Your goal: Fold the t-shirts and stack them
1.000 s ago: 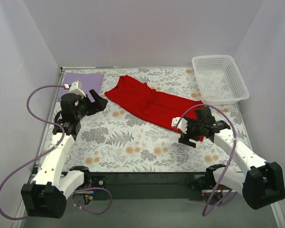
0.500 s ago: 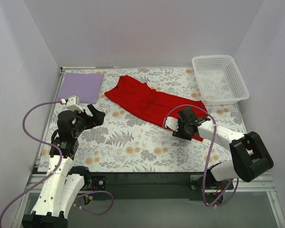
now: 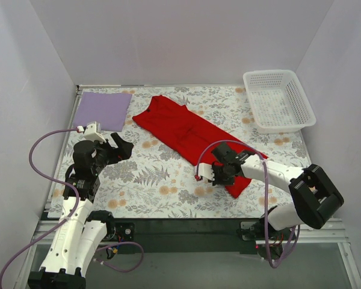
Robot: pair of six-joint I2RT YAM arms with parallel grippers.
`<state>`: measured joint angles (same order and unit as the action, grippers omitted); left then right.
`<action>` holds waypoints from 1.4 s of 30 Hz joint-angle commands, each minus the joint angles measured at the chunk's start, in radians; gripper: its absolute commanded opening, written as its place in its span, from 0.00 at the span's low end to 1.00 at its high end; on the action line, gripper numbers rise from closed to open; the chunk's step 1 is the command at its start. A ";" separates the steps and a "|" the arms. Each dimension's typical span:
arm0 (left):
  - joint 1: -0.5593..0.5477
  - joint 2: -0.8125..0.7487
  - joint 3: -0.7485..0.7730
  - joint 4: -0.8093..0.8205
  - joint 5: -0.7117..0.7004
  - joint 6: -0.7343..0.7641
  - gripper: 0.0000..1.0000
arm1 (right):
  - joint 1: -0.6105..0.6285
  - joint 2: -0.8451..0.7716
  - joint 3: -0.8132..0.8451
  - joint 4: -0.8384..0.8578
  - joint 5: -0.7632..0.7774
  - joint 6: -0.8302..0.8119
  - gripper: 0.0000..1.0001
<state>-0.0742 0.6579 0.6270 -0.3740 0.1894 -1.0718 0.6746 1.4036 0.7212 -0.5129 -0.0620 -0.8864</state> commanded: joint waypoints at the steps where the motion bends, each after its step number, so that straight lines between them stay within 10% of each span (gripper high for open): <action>1: 0.001 -0.012 -0.009 0.001 -0.007 0.007 0.85 | 0.106 0.033 0.053 -0.150 -0.281 0.020 0.01; 6: 0.001 -0.003 -0.009 0.003 -0.002 0.007 0.85 | 0.217 0.196 0.260 -0.183 -0.341 0.073 0.09; 16: -0.001 0.045 -0.029 0.063 0.183 0.016 0.86 | 0.100 0.106 0.465 -0.332 -0.427 -0.002 0.62; 26: -0.003 0.254 -0.058 0.165 0.326 -0.078 0.84 | -0.466 0.337 0.639 -0.180 -0.654 0.302 0.63; 34: -0.018 0.745 0.123 0.293 0.147 -0.315 0.54 | -0.501 0.351 0.558 -0.063 -0.707 0.375 0.64; 42: -0.068 1.147 0.431 0.202 -0.068 -0.372 0.54 | -0.550 0.308 0.440 0.013 -0.755 0.395 0.64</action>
<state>-0.1318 1.7458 0.9558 -0.1356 0.2333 -1.3994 0.1558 1.7428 1.1694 -0.5602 -0.7540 -0.5156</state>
